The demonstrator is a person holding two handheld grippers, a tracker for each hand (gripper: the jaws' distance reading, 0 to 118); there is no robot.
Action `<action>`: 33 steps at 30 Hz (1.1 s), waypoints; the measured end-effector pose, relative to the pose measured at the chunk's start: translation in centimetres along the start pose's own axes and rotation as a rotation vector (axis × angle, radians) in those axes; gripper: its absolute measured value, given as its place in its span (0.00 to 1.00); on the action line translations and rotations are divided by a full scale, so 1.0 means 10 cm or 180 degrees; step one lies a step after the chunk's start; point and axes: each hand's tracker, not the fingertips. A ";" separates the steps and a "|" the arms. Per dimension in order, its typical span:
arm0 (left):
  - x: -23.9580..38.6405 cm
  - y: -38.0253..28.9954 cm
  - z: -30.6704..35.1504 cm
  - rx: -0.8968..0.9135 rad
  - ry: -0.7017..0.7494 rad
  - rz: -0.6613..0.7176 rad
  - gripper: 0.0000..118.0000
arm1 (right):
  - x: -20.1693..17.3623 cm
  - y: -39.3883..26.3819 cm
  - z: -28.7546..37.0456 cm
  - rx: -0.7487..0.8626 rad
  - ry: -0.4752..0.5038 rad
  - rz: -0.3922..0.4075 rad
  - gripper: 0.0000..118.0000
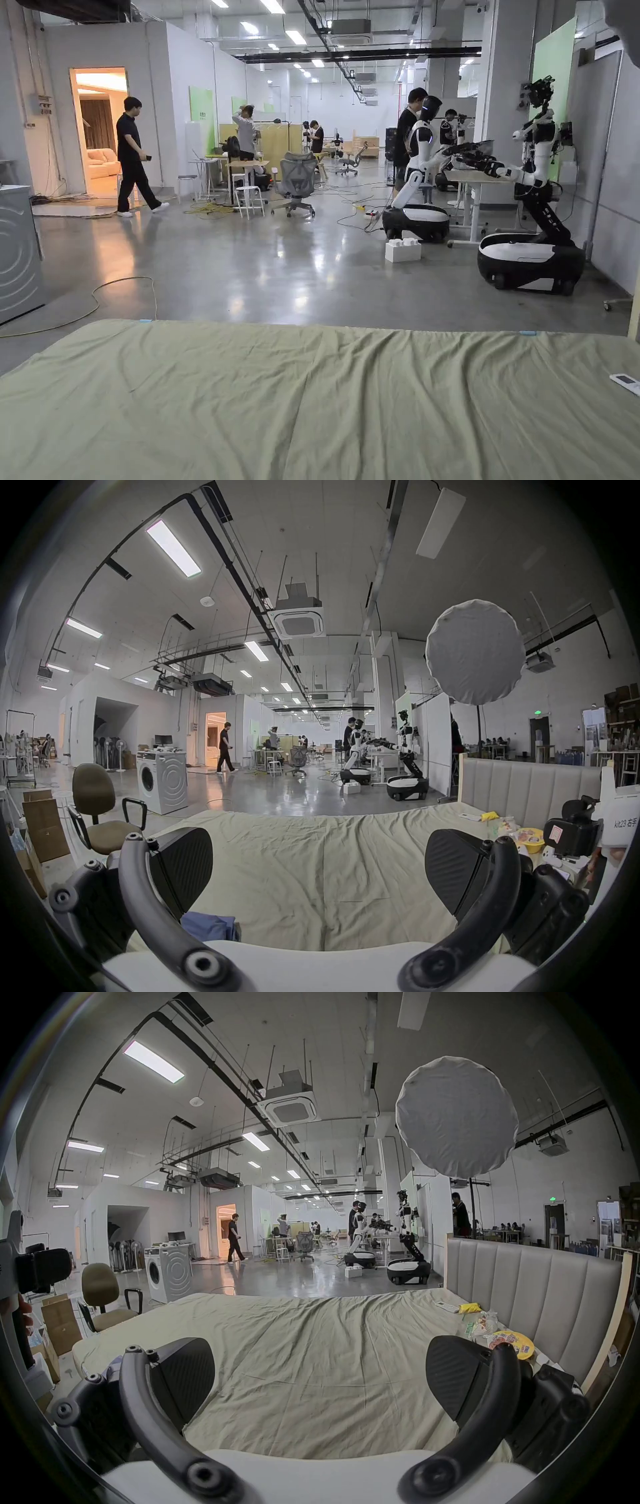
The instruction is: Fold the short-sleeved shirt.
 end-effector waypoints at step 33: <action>0.06 -0.04 -0.05 -0.0139 -0.0077 -0.0009 1.00 | 0.07 0.07 -0.01 -0.0057 -0.0063 -0.0287 1.00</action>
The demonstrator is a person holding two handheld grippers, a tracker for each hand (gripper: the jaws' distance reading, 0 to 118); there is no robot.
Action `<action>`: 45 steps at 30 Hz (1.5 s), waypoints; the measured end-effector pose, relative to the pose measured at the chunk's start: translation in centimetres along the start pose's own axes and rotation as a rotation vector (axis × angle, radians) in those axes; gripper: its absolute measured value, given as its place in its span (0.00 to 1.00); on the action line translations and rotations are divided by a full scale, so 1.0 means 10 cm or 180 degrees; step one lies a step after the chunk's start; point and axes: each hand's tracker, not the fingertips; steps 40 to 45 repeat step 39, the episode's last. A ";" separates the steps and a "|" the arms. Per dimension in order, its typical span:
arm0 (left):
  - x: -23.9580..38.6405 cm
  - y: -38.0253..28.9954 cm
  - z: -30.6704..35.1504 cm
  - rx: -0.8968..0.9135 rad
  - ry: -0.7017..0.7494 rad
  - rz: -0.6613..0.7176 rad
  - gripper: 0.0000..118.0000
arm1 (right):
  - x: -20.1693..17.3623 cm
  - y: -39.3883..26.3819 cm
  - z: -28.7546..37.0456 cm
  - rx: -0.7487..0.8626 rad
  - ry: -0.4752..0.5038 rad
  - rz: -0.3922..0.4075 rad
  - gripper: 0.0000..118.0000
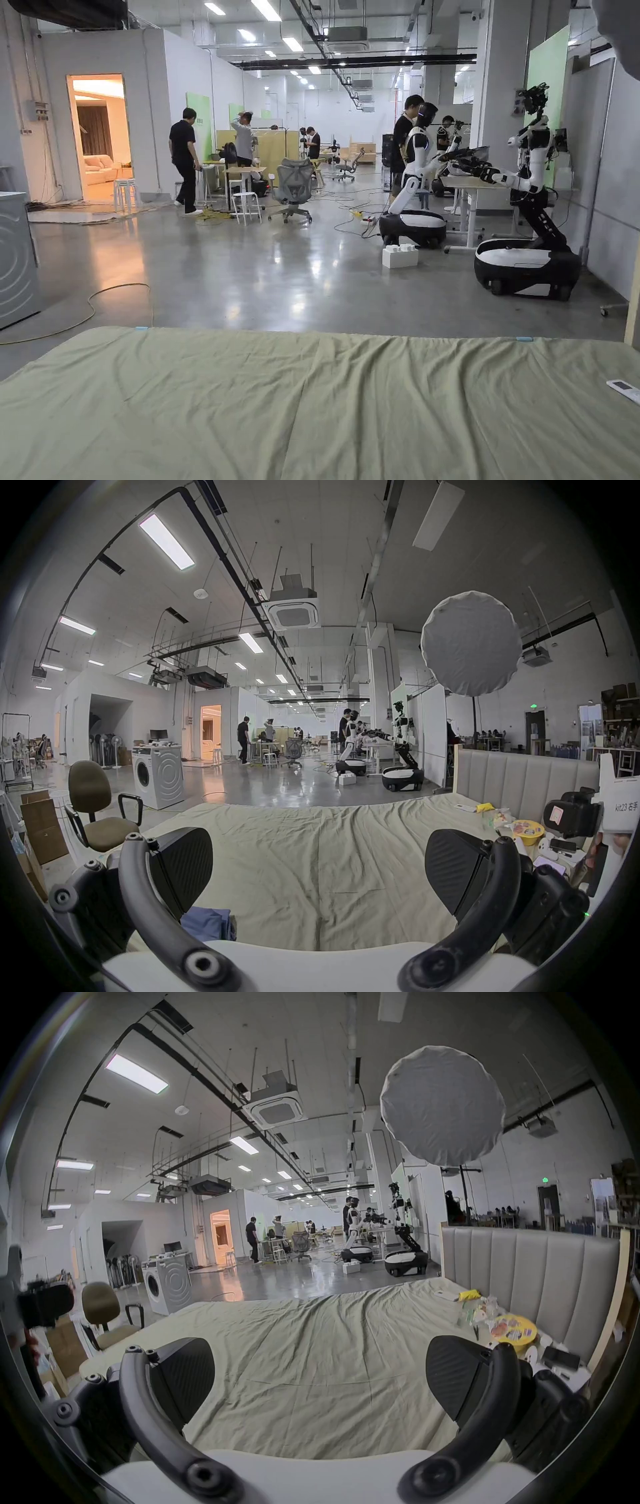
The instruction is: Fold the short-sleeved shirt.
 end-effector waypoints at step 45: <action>0.07 0.11 0.05 0.0103 -0.0205 0.0062 1.00 | -0.18 0.38 0.06 -0.0301 -0.0677 -0.0586 1.00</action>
